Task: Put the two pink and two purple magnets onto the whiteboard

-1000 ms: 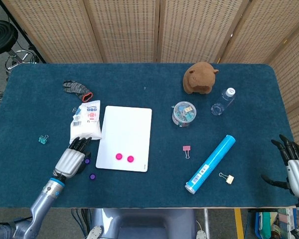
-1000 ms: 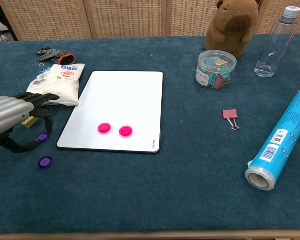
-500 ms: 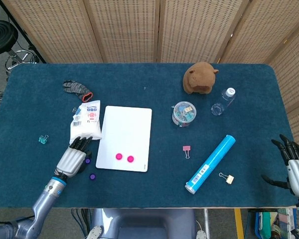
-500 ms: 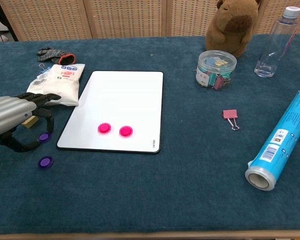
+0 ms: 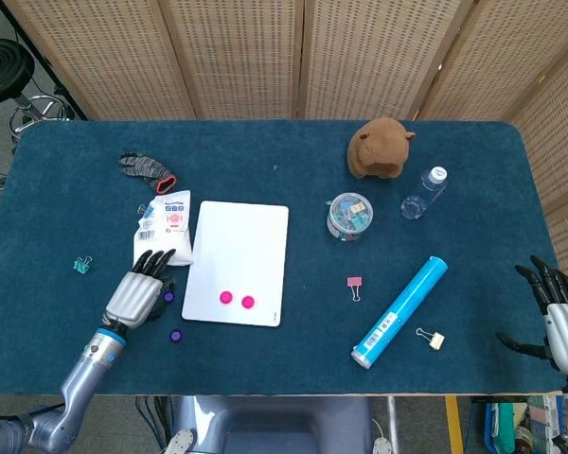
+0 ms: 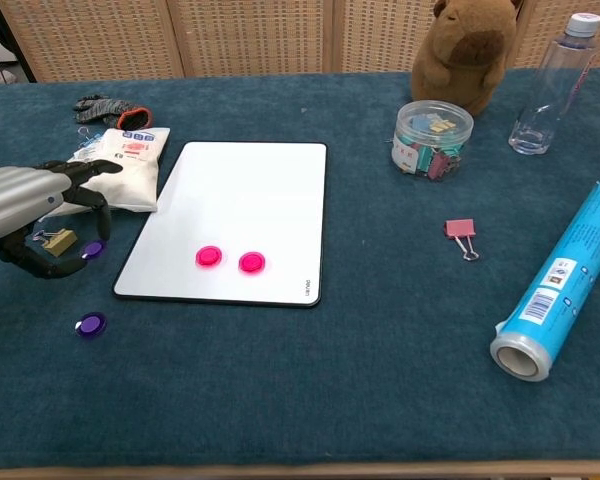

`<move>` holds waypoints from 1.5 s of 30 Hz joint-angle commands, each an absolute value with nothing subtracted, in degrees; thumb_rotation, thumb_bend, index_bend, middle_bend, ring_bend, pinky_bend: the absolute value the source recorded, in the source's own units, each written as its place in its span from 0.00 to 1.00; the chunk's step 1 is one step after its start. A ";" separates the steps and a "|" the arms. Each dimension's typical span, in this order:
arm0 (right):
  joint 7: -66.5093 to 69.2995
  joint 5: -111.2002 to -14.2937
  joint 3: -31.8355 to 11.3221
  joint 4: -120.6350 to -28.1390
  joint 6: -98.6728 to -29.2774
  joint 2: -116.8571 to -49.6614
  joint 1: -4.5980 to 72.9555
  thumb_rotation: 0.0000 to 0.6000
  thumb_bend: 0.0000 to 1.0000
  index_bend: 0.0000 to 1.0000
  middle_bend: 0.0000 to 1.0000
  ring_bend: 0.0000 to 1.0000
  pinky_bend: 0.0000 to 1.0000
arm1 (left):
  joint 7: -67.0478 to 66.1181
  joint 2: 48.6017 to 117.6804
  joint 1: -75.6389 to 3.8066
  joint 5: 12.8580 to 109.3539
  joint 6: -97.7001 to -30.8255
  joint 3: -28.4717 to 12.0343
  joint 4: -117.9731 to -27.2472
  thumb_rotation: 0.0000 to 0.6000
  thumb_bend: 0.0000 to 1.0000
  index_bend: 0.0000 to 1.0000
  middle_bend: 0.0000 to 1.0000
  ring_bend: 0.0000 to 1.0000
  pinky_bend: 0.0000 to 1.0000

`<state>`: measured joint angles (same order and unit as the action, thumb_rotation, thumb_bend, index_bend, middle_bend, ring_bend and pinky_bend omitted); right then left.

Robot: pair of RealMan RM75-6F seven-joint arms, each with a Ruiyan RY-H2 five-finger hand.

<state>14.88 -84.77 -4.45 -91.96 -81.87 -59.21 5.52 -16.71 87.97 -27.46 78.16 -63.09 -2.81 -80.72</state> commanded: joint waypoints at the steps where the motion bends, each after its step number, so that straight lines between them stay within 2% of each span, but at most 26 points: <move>1: 14.80 -84.78 -4.44 -91.94 -81.82 -59.24 5.55 1.00 0.00 0.11 0.00 0.00 0.00 | -16.76 87.87 -29.36 77.61 -62.45 -5.30 -81.84 1.00 0.35 0.57 0.00 0.00 0.00; 12: 14.97 -84.46 -4.50 -91.70 -81.54 -59.28 5.61 1.00 0.00 0.11 0.00 0.00 0.00 | -15.10 90.89 -36.67 75.51 -56.38 -10.42 -78.58 1.00 0.35 0.57 0.00 0.00 0.00; 23: 14.86 -83.96 -4.57 -91.34 -80.98 -59.50 5.78 1.00 0.00 0.11 0.00 0.00 0.00 | -14.21 95.51 -43.04 75.16 -50.02 -11.04 -75.92 1.00 0.35 0.57 0.00 0.00 0.00; 34: 15.24 -83.93 -4.58 -91.23 -80.85 -59.43 5.81 1.00 0.00 0.11 0.00 0.00 0.00 | -21.41 99.01 -46.00 69.48 -48.20 -11.38 -75.22 1.00 0.35 0.58 0.00 0.00 0.00; 45: 15.62 -83.92 -4.60 -91.13 -80.83 -59.33 5.78 1.00 0.00 0.11 0.00 0.00 0.00 | -21.46 101.29 -47.17 67.61 -48.34 -11.01 -73.60 1.00 0.35 0.55 0.00 0.00 0.00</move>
<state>15.62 -83.91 -4.60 -91.13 -80.84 -59.33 5.78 -21.33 101.18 -47.10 67.75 -48.31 -11.08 -73.69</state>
